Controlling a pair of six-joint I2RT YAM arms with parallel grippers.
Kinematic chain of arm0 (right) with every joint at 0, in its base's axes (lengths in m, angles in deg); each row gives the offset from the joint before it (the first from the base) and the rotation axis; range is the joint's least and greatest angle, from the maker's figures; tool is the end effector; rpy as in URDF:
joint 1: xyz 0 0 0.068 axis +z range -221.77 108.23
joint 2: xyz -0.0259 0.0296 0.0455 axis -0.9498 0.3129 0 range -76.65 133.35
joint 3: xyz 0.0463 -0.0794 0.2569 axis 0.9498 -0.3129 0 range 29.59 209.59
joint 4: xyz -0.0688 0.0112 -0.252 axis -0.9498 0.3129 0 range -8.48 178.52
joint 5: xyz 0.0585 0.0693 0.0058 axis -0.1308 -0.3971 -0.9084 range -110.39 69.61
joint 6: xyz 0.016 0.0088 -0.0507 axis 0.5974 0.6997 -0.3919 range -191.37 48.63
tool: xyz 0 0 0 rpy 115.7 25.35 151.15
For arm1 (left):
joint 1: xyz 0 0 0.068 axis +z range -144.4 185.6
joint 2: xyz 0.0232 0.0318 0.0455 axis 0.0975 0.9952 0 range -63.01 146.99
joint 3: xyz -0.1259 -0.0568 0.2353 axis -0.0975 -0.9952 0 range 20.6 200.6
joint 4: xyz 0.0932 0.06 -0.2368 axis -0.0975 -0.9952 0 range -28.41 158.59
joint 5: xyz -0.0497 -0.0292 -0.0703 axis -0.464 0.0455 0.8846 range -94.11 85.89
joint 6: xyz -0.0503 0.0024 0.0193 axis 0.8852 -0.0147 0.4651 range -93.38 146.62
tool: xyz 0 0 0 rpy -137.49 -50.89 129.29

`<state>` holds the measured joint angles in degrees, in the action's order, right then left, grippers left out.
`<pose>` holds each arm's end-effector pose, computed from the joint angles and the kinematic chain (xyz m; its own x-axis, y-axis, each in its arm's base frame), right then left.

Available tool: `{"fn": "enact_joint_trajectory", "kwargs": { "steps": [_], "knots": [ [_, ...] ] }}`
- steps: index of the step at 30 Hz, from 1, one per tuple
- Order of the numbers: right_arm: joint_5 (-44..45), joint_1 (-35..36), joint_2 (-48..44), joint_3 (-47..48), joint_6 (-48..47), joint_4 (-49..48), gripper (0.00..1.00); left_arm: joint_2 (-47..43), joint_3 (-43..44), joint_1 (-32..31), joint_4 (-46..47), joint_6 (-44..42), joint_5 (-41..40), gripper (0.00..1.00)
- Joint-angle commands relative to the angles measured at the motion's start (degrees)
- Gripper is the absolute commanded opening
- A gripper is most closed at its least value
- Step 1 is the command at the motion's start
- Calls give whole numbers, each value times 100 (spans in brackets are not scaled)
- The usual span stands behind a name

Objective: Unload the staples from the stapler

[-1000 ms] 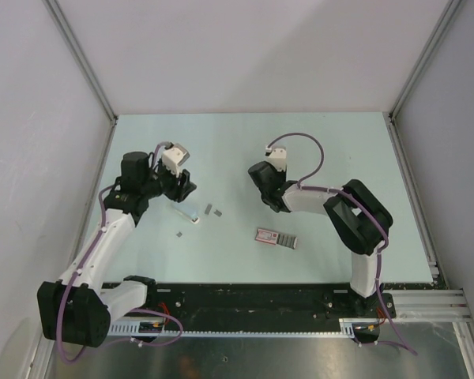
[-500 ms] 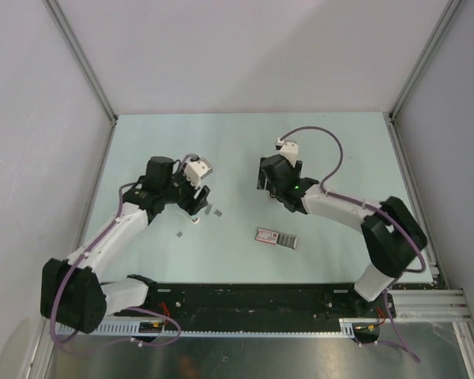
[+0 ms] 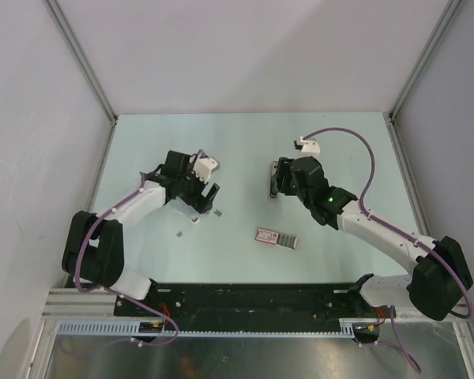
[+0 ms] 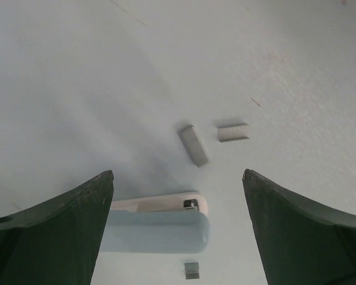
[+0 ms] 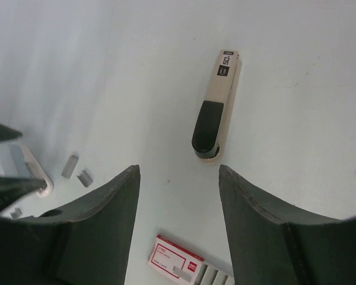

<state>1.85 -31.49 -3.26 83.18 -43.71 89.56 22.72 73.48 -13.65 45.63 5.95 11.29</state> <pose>0.2299 0.1771 0.2901 -0.4747 0.1611 -0.8653 -0.1383 0.9572 0.2541 0.2797 -0.1076 0.2047 -0.5689 0.5591 -0.6031 0.7048 0.7094 -0.0072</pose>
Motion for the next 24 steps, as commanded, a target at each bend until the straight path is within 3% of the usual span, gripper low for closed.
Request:
{"fn": "enact_joint_trajectory", "kwargs": {
  "steps": [1,5,12,18,24],
  "knots": [
    [-1178,-203,120,1,-877,-299,59,-211,483,369,98,460,239,94],
    [-1875,-65,610,236,-1706,-484,61,-425,417,869,99,626,521,94],
    [-2882,556,2085,1250,-4169,-387,70,-1081,498,2272,-263,657,1305,98],
    [-3463,739,3128,2235,-5418,-362,78,-1439,475,2602,-635,389,1366,100],
    [-3779,921,4221,3376,-6141,529,81,-1407,542,2832,-691,517,1729,100]
  ]
}}
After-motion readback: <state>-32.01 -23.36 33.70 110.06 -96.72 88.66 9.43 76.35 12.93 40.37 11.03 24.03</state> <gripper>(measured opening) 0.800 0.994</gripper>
